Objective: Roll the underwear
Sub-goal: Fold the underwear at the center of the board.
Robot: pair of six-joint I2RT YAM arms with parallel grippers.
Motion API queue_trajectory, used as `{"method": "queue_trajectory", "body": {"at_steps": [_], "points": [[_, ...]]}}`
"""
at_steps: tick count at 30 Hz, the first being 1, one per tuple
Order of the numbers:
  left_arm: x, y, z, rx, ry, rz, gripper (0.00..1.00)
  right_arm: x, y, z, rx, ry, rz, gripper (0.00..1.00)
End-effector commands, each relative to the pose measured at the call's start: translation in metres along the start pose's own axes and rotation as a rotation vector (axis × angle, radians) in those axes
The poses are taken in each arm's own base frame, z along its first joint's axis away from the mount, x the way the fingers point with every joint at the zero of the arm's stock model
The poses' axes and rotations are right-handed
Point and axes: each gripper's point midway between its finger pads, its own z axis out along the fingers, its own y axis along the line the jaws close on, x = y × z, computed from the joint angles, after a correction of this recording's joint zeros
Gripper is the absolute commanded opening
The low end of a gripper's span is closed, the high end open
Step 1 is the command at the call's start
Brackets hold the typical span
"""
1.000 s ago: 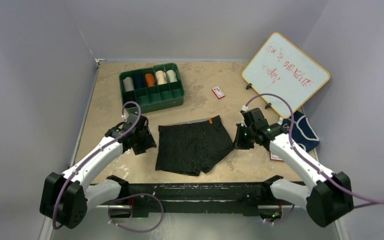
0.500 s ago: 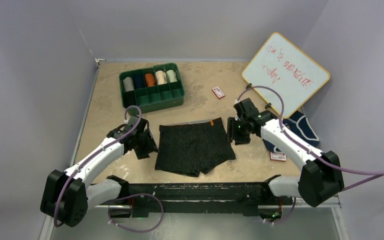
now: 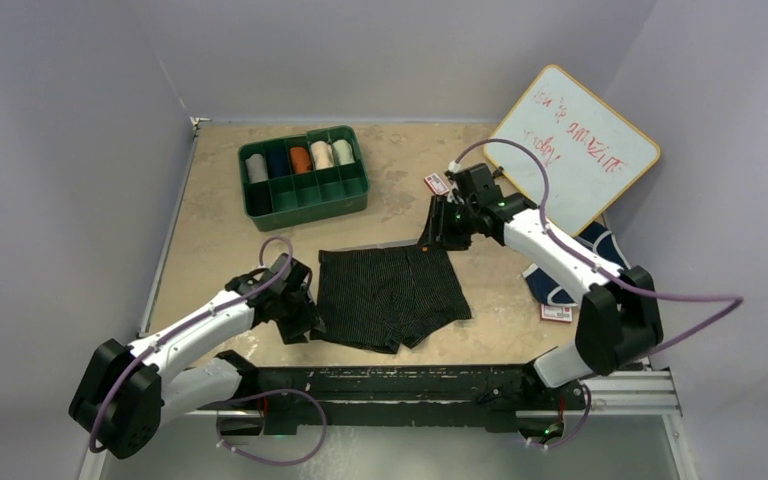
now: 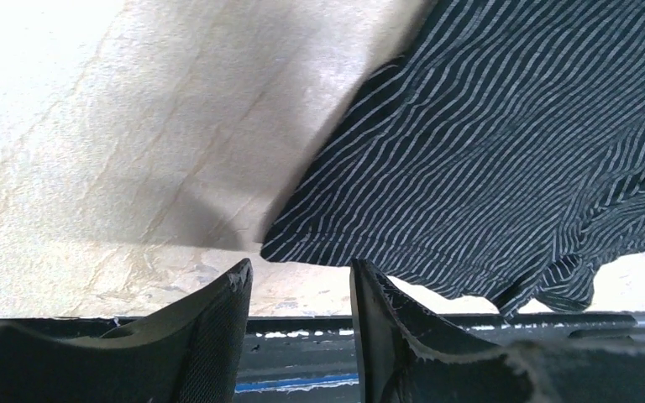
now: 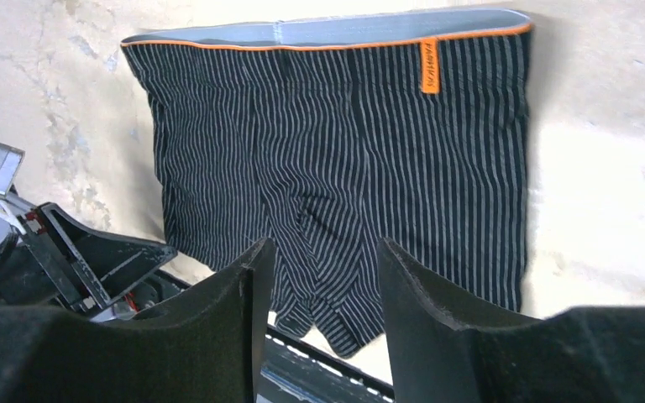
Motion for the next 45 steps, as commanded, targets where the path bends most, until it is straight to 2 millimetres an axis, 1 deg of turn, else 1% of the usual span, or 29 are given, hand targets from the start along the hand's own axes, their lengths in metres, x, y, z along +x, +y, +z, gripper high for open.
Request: {"method": "queue_trajectory", "body": {"at_steps": [1, 4, 6, 9, 13, 15, 18, 20, 24, 27, 32, 35, 39, 41, 42, 45], "points": [[0.002, 0.012, 0.002, -0.054, -0.014, -0.045, 0.43, -0.008, 0.04, 0.009, -0.124, 0.006, -0.031, 0.5], [0.003, 0.017, 0.004, -0.086, -0.032, -0.044, 0.42, 0.0, 0.039, 0.018, -0.057, 0.036, -0.074, 0.49], [-0.005, 0.018, 0.005, -0.099, -0.073, -0.04, 0.42, 0.006, 0.042, 0.024, -0.04, 0.056, -0.104, 0.48], [-0.013, 0.015, 0.007, -0.1, -0.103, -0.019, 0.42, 0.013, 0.049, 0.03, -0.039, 0.072, -0.133, 0.48], [-0.018, 0.008, 0.014, -0.076, -0.114, 0.02, 0.38, 0.019, 0.057, 0.038, -0.039, 0.093, -0.162, 0.48], [-0.018, 0.007, 0.017, -0.076, -0.109, 0.031, 0.33, 0.022, 0.062, 0.041, -0.041, 0.106, -0.178, 0.47], [-0.007, 0.008, 0.024, -0.057, -0.064, 0.027, 0.22, 0.028, 0.07, 0.044, -0.036, 0.119, -0.21, 0.47], [-0.005, 0.01, 0.024, -0.049, -0.07, 0.025, 0.15, 0.031, 0.074, 0.048, -0.03, 0.124, -0.226, 0.47], [-0.005, 0.01, 0.021, -0.026, -0.089, 0.01, 0.06, 0.042, 0.085, 0.059, -0.036, 0.159, -0.254, 0.48], [-0.006, 0.01, 0.019, -0.024, -0.094, 0.009, 0.0, 0.047, 0.098, 0.067, -0.047, 0.176, -0.283, 0.49], [-0.012, 0.008, 0.011, -0.034, -0.117, 0.028, 0.0, 0.051, 0.127, 0.085, -0.077, 0.189, -0.333, 0.5], [-0.014, 0.004, 0.009, -0.017, -0.128, 0.03, 0.0, 0.047, 0.144, 0.099, -0.071, 0.177, -0.349, 0.51], [-0.013, 0.004, 0.008, -0.007, -0.13, 0.023, 0.0, 0.043, 0.167, 0.119, -0.065, 0.135, -0.374, 0.5], [-0.012, 0.005, 0.008, 0.0, -0.129, 0.018, 0.0, 0.04, 0.176, 0.131, -0.059, 0.1, -0.387, 0.48], [-0.011, 0.004, 0.009, 0.004, -0.127, 0.019, 0.0, 0.042, 0.178, 0.14, -0.049, 0.093, -0.393, 0.48], [-0.012, 0.003, 0.008, 0.012, -0.129, 0.019, 0.0, 0.038, 0.187, 0.156, -0.016, 0.043, -0.412, 0.47]]}}
